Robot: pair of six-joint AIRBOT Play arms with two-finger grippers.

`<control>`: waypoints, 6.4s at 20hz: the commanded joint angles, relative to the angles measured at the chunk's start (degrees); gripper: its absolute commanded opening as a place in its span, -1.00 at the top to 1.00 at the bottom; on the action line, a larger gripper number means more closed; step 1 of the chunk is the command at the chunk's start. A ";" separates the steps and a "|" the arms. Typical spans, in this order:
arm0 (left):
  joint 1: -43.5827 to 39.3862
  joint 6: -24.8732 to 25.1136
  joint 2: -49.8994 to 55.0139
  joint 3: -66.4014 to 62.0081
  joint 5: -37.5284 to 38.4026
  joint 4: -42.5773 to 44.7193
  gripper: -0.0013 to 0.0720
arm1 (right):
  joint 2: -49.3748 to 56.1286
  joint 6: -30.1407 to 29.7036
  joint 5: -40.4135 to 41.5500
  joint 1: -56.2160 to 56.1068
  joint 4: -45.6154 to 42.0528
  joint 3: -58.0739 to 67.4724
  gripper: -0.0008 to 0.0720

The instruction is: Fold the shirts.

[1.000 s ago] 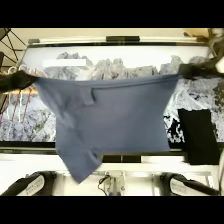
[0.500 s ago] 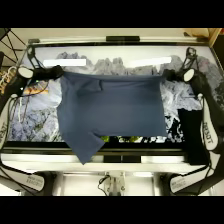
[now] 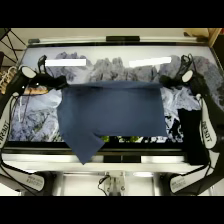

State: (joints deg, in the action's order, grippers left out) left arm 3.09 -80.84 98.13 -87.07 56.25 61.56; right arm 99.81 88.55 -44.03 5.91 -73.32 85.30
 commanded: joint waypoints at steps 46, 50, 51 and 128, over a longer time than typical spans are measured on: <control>13.81 10.58 -44.09 69.79 3.61 -12.83 -0.39 | -22.71 -11.69 -45.64 14.97 2.29 -20.92 -0.30; 8.37 10.60 -42.51 69.81 0.50 -15.63 0.88 | -22.71 -9.94 -41.72 14.99 -2.69 -24.52 -0.30; 8.41 10.56 -42.56 69.79 0.50 -15.63 0.87 | -22.71 -9.99 -40.24 14.99 -3.54 -27.43 -0.30; -13.14 10.08 7.50 -1.84 11.78 -32.26 0.87 | -4.50 -12.35 -28.92 0.76 17.75 4.98 0.80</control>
State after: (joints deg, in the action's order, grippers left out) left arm -3.44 -70.02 102.74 -88.86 70.61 30.04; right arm 102.19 76.44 -69.47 6.92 -55.86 89.95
